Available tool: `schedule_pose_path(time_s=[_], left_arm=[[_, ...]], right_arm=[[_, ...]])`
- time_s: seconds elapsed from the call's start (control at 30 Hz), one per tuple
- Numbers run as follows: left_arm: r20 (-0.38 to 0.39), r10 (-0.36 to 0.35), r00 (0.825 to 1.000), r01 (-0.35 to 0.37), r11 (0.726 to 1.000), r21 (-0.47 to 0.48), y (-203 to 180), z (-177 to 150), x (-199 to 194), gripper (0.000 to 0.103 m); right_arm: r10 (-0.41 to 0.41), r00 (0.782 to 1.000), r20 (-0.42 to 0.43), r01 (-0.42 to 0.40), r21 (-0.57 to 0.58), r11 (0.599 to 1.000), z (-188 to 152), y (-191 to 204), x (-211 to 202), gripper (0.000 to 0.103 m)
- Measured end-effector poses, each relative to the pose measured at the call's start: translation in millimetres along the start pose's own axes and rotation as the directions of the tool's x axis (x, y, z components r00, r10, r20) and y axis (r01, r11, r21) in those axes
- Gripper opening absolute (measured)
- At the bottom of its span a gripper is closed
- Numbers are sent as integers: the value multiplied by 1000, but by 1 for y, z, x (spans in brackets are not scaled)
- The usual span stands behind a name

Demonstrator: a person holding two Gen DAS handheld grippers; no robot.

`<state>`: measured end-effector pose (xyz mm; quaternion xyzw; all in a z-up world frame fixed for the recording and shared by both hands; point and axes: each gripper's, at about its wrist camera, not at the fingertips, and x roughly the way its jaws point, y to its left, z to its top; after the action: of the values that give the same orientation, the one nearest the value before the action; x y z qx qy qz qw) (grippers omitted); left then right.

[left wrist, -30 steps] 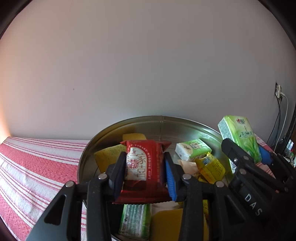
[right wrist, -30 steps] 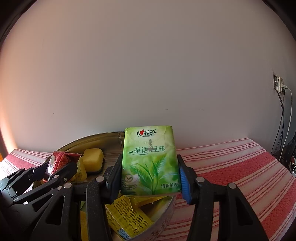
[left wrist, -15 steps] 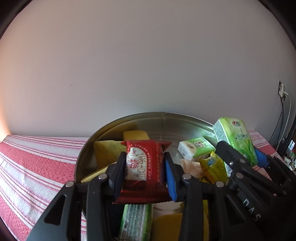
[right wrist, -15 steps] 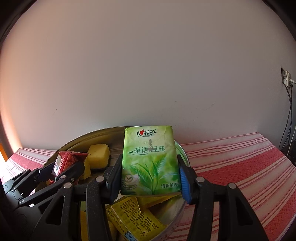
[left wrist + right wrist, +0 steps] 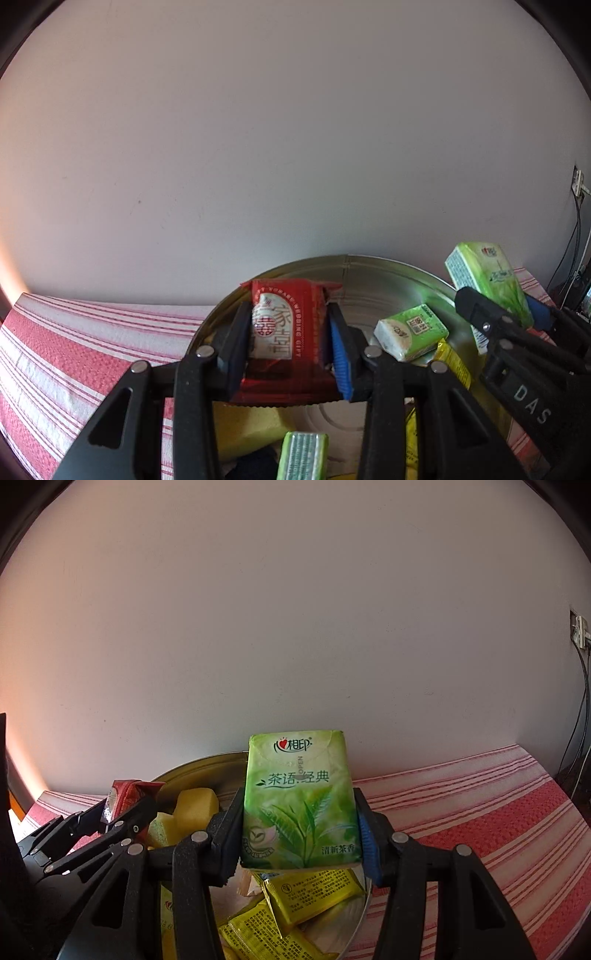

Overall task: Organize objects
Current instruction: 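Carry the red snack and green tissue pack over the tin with both grippers, then open both grippers to drop the snack and tissue pack into the tin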

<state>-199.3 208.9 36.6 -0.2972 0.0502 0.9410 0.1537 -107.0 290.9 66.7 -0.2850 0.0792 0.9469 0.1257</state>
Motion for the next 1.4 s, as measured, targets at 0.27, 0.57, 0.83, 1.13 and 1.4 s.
schedule_pose_path(time_s=[0.27, 0.57, 0.83, 1.13, 1.4], left_arm=[[-231, -47, 972, 44, 999, -17, -7, 16, 60, 38], [-309, 12, 951, -26, 999, -39, -14, 22, 83, 44], [-356, 49, 933, -84, 993, -85, 1, 12, 77, 73], [-327, 11, 945, -60, 988, -140, 9, 9, 63, 89], [-298, 17, 954, -51, 993, -108, 1, 0, 52, 97]], right_arm=[[76, 977, -200, -61, 82, 995, 15, -10, 55, 55], [61, 945, -321, -47, 52, 998, 19, 0, 76, 56], [79, 957, -280, -53, 97, 994, 21, -16, 70, 59], [117, 968, -223, -75, 186, 980, 17, -29, 44, 67], [96, 988, -122, -64, 242, 968, -4, -25, 31, 69]])
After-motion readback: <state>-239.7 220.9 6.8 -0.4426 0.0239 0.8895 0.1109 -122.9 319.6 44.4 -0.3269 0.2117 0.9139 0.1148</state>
